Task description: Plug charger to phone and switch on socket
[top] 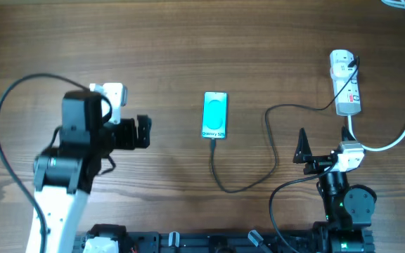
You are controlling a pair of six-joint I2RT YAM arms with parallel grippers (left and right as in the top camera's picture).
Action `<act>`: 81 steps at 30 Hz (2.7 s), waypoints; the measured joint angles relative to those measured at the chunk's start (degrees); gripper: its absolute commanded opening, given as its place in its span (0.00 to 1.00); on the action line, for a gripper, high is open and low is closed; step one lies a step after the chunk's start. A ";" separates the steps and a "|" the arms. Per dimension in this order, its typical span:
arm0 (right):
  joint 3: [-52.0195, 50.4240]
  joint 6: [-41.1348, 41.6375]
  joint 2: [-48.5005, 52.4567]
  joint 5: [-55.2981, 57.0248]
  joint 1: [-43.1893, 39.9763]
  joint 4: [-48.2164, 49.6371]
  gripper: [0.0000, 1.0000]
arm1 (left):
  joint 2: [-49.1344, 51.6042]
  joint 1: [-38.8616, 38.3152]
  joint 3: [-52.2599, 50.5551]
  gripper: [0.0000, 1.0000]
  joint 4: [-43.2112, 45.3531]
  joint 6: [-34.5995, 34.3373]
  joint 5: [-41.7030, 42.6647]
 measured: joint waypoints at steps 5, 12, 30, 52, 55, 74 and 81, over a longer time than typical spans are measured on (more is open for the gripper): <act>0.00 0.00 0.00 0.00 0.00 0.00 1.00 | -10.60 1.62 -9.51 1.00 10.01 0.66 2.19; 0.00 0.00 0.00 0.00 0.00 0.00 1.00 | -21.94 2.84 -18.88 1.00 14.10 0.81 2.82; 0.00 0.00 0.00 0.00 0.00 0.00 1.00 | -46.51 3.04 -34.62 1.00 27.50 0.55 2.86; 0.00 0.00 0.00 0.00 0.00 0.00 1.00 | -55.76 3.04 -53.05 1.00 49.99 -8.92 0.17; 0.00 0.00 0.00 0.00 0.00 0.00 1.00 | -55.82 3.04 -53.16 1.00 47.39 -8.94 -1.27; 0.00 0.00 0.00 0.00 0.00 0.00 1.00 | -55.82 3.04 -53.35 1.00 44.41 -1.31 -4.79; 0.00 0.00 0.00 0.00 0.00 0.00 1.00 | -55.82 3.04 -53.35 1.00 44.24 -1.07 -5.92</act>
